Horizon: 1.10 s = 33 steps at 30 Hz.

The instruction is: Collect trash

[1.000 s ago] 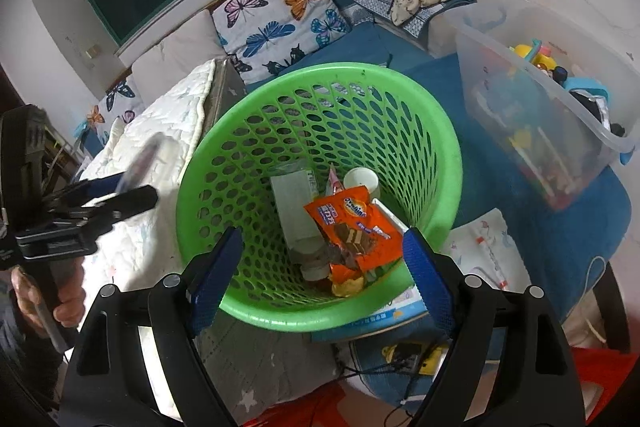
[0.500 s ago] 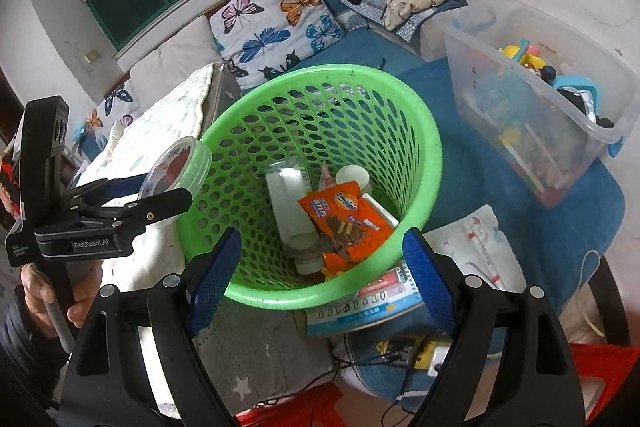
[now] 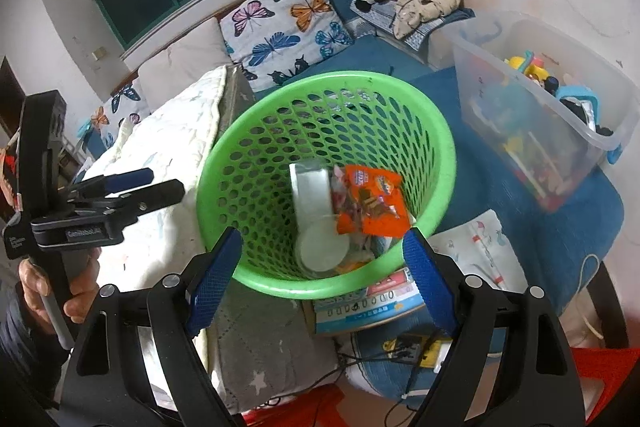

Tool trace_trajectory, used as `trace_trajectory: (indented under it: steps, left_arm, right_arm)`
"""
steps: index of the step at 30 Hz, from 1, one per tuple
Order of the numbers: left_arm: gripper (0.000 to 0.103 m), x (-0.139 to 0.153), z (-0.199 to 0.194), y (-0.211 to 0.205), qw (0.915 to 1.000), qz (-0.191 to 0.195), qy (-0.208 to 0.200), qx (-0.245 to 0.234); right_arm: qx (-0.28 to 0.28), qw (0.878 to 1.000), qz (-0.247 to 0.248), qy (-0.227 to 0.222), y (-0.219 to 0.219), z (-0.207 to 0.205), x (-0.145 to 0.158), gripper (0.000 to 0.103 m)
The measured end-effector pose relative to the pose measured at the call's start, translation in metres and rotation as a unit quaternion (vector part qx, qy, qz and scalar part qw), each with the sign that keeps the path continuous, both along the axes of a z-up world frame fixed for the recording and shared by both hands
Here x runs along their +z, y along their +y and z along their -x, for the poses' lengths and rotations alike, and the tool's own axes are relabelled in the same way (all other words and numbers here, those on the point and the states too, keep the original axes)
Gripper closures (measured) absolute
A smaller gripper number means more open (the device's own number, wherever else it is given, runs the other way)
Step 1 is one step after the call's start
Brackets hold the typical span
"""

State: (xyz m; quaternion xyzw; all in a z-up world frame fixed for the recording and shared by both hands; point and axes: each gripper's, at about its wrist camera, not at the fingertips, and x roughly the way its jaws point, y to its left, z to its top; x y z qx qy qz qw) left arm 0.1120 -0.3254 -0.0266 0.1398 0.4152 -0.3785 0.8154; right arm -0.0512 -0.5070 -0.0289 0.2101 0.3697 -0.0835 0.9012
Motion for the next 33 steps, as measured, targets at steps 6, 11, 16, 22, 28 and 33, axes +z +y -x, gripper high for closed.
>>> trace_trajectory:
  steps: [6, 11, 16, 22, 28, 33]
  left_arm:
    - [0.01, 0.012, -0.002, 0.033, 0.9995, 0.008, -0.013, 0.027]
    - [0.01, 0.02, -0.002, 0.063, 0.9984, 0.01, -0.025, 0.049]
    - [0.009, 0.024, -0.003, 0.095, 0.9962, 0.005, -0.038, 0.078]
    - [0.009, 0.03, -0.002, 0.144, 0.9917, 0.015, -0.046, 0.119]
    - [0.008, 0.038, 0.005, 0.179, 0.9862, 0.011, -0.072, 0.149]
    - [0.008, 0.042, 0.011, 0.207, 0.9814, 0.013, -0.081, 0.174]
  right_arm:
    - [0.022, 1.0, 0.012, -0.006, 0.024, -0.008, 0.007, 0.019]
    - [0.046, 0.998, 0.034, -0.012, 0.051, -0.019, 0.015, 0.018]
    - [0.073, 0.995, 0.058, -0.021, 0.082, -0.03, 0.022, 0.015]
    - [0.102, 0.991, 0.08, -0.027, 0.116, -0.039, 0.026, 0.012]
    - [0.125, 0.987, 0.093, -0.033, 0.144, -0.049, 0.03, 0.011]
    - [0.133, 0.986, 0.097, -0.035, 0.163, -0.054, 0.03, 0.009]
